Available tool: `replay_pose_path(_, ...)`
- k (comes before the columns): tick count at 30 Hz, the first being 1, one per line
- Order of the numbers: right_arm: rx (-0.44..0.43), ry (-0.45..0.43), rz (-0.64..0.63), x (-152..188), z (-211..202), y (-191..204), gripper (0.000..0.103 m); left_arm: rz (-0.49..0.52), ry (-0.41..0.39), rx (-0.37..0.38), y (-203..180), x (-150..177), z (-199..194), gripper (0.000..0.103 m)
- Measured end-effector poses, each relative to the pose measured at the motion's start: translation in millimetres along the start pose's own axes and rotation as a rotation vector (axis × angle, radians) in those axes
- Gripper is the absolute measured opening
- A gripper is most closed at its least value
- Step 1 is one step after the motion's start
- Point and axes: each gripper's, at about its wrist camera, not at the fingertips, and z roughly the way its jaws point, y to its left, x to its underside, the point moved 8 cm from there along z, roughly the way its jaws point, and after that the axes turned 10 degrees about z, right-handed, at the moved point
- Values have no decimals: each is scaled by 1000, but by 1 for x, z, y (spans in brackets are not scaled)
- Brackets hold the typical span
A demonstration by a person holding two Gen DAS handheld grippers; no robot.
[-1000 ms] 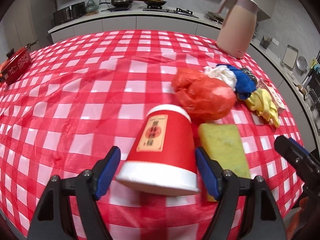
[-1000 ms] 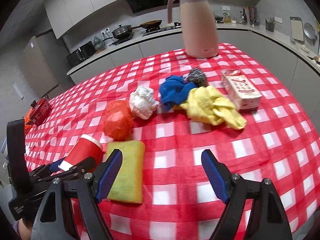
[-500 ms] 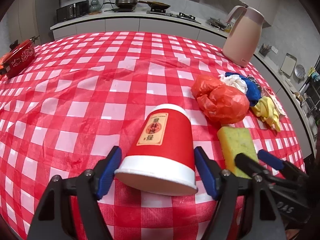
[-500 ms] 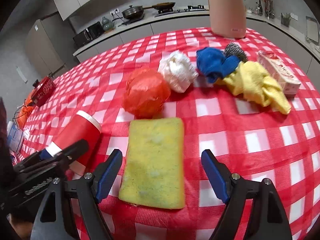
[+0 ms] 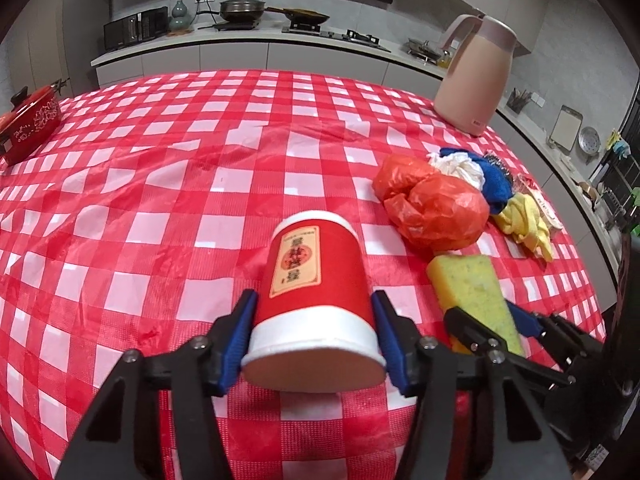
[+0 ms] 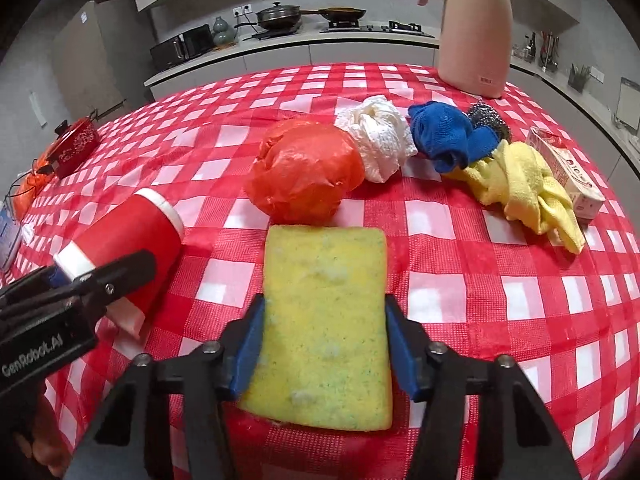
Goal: Collect trash
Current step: 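Grasp the red paper cup with the left tool while the right tool grasps the yellow sponge, then carry the red cup and yellow sponge over the black bin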
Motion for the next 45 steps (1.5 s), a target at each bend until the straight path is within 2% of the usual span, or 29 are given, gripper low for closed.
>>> replay_pose_path(3,-31,-4,33,-1,-3,-5,48,-6,-11,5,0,-2,-3,55)
replay_pose_path(12,-100,-45,137,-17,-29,-27,46,5,-59,38,-15,-14,-21,54)
replay_pose_path(19,-101,-110,191,-28,-63,-56,47,32,-90,65,-42,-24,-28,54)
replay_pose_path(30,-89,-154,238,-27,-105,-138,47,73,-103,81,-130,-28,-36,54)
replay_pose_path(37,-104,-152,223,-28,-130,-203,47,53,-103,69,-190,-27,-34,54)
replay_pose_path(45,-135,-126,213,-24,-138,-268,47,25,-94,57,-254,-19,-23,54)
